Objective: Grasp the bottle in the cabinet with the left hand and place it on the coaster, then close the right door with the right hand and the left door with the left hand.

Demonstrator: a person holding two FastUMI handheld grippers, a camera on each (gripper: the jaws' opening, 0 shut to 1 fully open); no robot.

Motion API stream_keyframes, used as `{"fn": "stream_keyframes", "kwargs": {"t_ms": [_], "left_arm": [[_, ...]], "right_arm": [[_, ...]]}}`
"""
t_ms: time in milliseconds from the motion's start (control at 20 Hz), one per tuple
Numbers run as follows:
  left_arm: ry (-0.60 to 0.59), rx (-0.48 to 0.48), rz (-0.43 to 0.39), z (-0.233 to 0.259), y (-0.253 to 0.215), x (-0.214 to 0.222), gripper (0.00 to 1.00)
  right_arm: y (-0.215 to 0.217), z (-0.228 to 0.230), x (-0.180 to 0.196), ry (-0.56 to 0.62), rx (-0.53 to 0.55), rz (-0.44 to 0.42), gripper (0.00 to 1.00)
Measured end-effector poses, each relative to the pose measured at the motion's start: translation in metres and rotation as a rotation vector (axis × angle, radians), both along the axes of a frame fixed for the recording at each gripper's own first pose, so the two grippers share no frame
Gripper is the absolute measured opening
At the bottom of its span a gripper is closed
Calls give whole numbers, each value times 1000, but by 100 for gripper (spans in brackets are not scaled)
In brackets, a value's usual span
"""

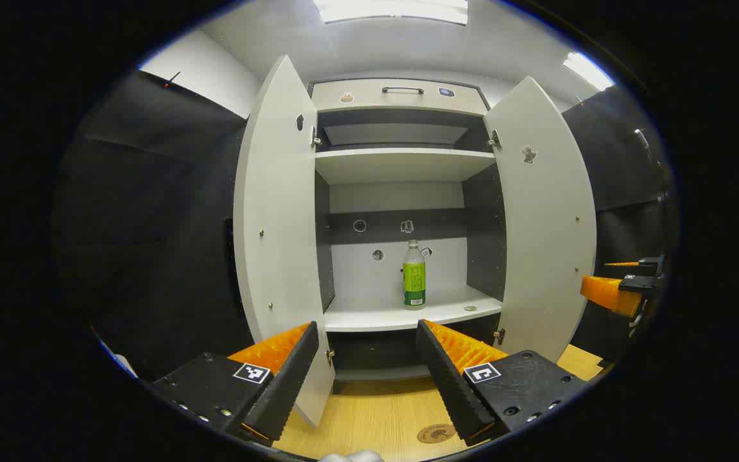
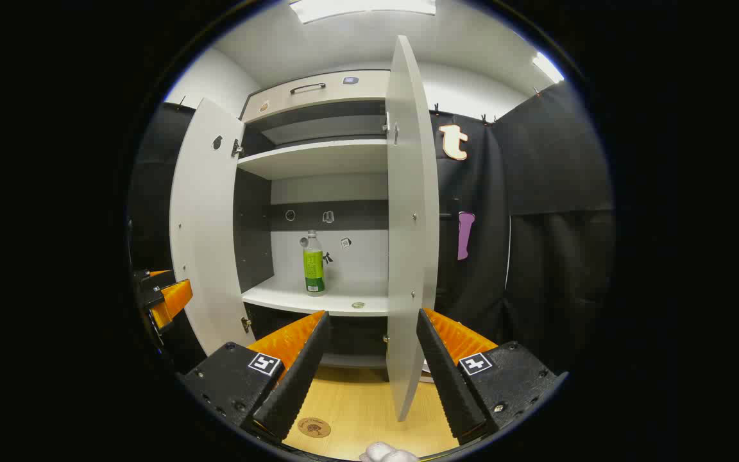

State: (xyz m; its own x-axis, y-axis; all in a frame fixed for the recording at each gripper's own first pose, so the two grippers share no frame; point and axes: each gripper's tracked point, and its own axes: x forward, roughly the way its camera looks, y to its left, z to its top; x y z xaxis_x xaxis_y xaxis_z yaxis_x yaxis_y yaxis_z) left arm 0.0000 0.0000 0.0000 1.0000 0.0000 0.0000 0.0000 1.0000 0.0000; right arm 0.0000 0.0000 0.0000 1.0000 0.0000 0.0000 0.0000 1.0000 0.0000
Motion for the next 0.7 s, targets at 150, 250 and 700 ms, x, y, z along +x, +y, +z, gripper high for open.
{"fn": "stream_keyframes", "kwargs": {"t_ms": [150,250,700], "left_arm": [[0,0,5,0,3,4,94],[3,-5,3,-1,5,7,94],[13,8,4,-8,10,28,94]], "right_arm": [[0,1,-1,-3,-1,-2,83],[0,2,2,-6,3,1,83],[10,8,19,-4,-9,32,83]]}}
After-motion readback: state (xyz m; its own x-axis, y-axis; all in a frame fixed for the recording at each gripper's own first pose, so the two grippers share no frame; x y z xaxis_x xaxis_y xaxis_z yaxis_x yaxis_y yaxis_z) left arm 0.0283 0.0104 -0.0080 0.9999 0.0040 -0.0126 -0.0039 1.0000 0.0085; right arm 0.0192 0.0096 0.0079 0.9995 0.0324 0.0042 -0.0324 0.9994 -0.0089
